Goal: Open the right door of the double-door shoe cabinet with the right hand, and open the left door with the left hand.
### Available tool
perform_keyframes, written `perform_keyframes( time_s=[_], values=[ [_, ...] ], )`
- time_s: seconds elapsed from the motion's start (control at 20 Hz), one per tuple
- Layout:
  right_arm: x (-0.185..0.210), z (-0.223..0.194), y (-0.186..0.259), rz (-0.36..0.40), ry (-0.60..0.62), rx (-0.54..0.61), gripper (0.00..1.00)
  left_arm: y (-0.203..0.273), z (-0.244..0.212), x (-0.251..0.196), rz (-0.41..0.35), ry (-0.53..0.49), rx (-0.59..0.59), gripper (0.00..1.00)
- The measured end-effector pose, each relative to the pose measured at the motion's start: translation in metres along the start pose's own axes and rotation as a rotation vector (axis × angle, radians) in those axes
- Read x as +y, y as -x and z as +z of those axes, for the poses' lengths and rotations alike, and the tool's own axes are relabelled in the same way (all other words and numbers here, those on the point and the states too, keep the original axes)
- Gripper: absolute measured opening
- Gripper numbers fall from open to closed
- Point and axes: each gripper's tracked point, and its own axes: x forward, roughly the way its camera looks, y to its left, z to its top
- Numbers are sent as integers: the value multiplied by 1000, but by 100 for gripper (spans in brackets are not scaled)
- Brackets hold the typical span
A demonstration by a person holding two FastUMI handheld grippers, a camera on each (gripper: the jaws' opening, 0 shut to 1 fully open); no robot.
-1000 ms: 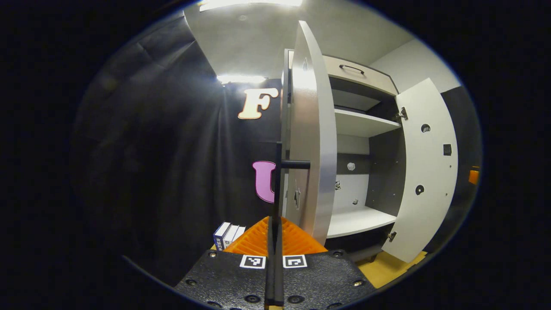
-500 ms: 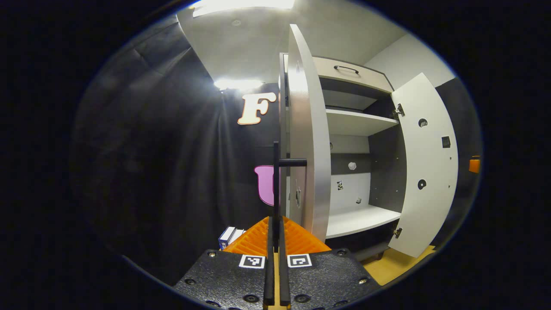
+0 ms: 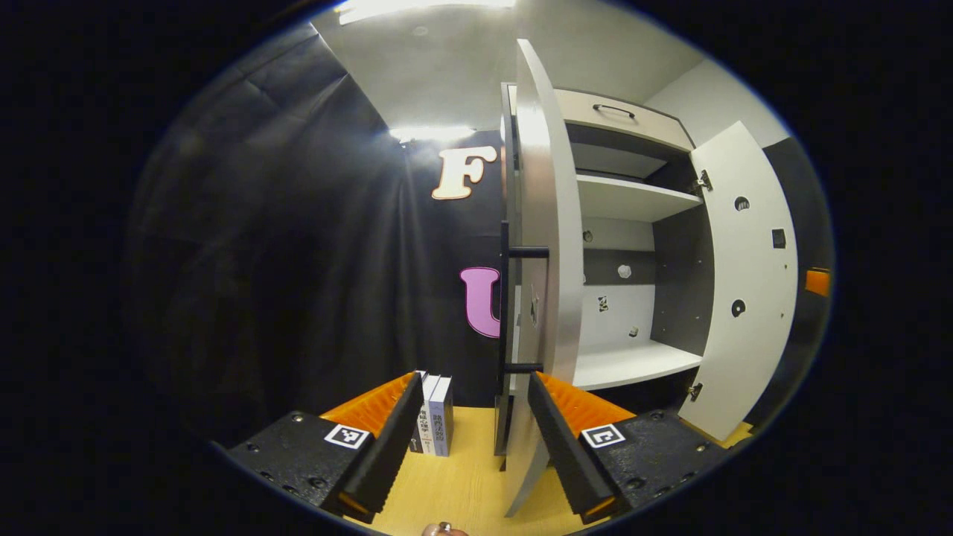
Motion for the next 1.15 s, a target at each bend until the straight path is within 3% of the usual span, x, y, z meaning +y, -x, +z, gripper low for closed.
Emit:
perform_keyframes(
  time_s=[0.15, 0.3, 0.5, 0.8, 0.9, 1.15],
  values=[
    [9, -5, -16, 49, -4, 9, 94, 24, 18, -7, 7, -39, -14, 97],
    [14, -8, -28, 91, -8, 16, 94, 43, 40, -27, -2, -70, -39, 94],
    [26, -13, -37, 147, -26, 34, 98, 44, 64, -81, -83, -115, -80, 96],
    [53, -27, -44, 213, -27, 65, 94, 22, 79, -180, -277, -14, -130, 97],
    [56, -27, -44, 210, -20, 56, 98, 15, 77, -205, -320, 8, -131, 99],
    [62, -32, -47, 199, -16, 30, 98, 0, 61, -249, -403, 38, -104, 98]
  ],
)
